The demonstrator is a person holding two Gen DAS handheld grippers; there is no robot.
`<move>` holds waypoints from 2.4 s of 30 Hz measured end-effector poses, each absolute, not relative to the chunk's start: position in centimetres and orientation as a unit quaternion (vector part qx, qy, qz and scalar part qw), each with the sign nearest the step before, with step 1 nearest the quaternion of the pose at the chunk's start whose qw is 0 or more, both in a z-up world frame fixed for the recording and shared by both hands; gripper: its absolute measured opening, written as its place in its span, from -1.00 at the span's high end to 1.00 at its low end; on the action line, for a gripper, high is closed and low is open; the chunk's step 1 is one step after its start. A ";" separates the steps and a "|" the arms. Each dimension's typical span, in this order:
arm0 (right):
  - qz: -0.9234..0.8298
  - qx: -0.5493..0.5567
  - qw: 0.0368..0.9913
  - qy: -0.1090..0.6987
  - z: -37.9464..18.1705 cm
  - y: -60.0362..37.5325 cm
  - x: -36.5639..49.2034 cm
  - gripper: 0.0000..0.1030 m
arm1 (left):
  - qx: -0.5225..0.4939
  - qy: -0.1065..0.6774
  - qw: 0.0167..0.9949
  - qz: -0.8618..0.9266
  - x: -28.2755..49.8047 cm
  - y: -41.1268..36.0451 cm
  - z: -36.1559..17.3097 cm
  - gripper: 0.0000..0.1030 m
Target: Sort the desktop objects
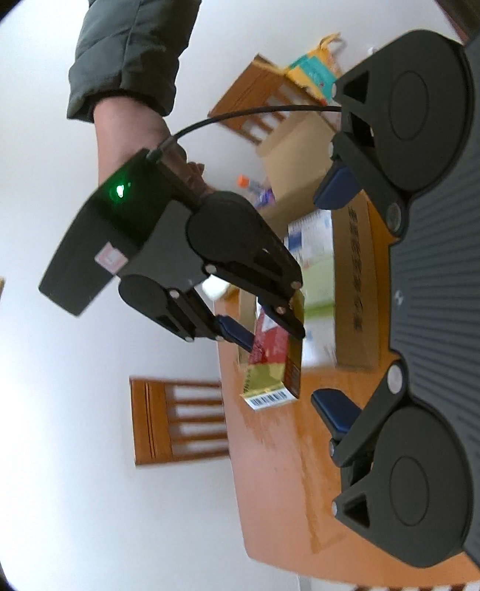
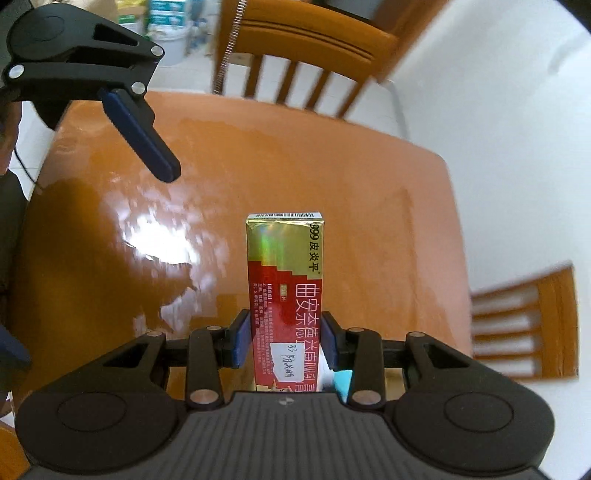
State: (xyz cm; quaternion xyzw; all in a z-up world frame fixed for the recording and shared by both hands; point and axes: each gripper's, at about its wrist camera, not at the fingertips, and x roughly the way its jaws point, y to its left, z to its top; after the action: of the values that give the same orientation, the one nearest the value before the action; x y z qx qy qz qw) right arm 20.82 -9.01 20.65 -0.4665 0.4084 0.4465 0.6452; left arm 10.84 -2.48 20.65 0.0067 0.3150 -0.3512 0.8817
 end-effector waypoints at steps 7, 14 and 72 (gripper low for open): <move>0.396 -0.453 0.669 0.437 21.5 -16.7 18.3 0.15 | 0.026 0.312 0.861 -0.401 11.6 -9.3 20.4 -0.99; 0.365 -0.449 0.672 0.463 19.9 -21.6 17.4 0.15 | 0.031 0.313 0.849 -0.425 12.9 -14.2 18.9 -0.99; 0.384 -0.587 0.529 0.478 6.8 -27.5 24.5 0.15 | -0.012 0.374 0.841 -0.391 16.4 -17.5 14.8 -0.99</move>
State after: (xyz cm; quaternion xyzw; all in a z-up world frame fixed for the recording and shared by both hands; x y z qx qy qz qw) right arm 24.52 -27.53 6.83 -0.5866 0.4780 0.3841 0.5290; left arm 16.42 -17.50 14.77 -0.0124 0.3740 -0.3908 0.8410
